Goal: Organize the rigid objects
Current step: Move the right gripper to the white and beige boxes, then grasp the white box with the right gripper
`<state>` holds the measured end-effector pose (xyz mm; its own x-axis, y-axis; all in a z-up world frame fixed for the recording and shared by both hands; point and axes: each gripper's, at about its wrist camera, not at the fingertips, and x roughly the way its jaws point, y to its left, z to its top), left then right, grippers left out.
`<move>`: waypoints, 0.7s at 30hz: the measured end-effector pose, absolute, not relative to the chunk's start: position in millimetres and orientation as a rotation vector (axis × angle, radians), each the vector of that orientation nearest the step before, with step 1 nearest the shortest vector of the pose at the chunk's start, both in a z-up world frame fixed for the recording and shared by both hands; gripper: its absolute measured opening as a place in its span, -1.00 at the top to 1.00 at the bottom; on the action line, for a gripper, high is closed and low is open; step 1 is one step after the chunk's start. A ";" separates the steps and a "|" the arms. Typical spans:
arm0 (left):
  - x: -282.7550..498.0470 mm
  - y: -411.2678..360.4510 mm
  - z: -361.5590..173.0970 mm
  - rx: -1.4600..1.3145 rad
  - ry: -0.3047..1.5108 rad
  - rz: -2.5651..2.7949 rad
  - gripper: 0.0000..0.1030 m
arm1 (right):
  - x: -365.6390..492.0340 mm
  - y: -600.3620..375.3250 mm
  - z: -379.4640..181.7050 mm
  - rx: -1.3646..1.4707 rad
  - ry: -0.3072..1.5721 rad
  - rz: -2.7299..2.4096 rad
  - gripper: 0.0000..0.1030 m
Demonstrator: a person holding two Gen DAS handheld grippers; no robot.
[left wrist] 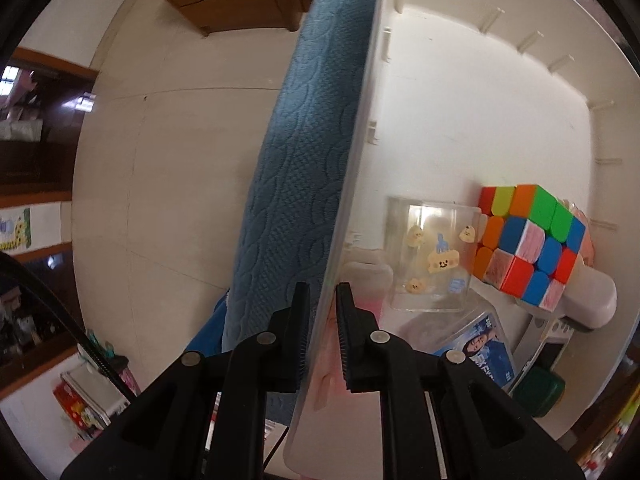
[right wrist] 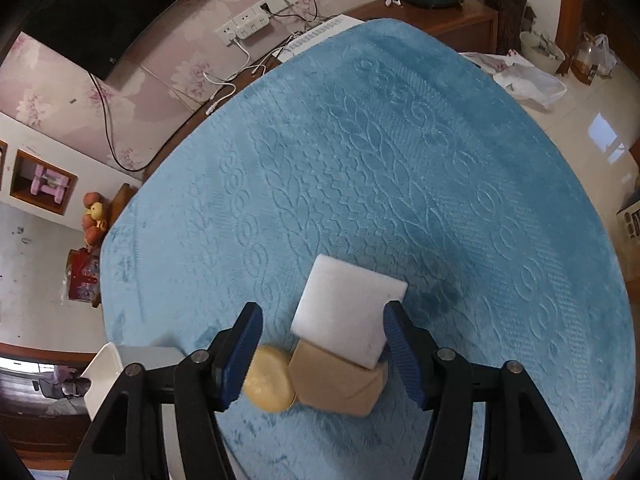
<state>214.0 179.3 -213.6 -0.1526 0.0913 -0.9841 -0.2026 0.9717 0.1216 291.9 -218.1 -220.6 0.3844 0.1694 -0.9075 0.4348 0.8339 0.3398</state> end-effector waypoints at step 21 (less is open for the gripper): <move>215.3 173.6 -210.3 -0.094 1.698 0.336 0.64 | 303.8 -217.5 -241.1 0.503 1.288 -0.255 -0.37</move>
<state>215.3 173.6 -210.3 -0.1587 0.1295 -0.9788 -0.2524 0.9531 0.1670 303.8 -217.5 -241.1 0.2713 0.0953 -0.9578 0.4526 0.8656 0.2143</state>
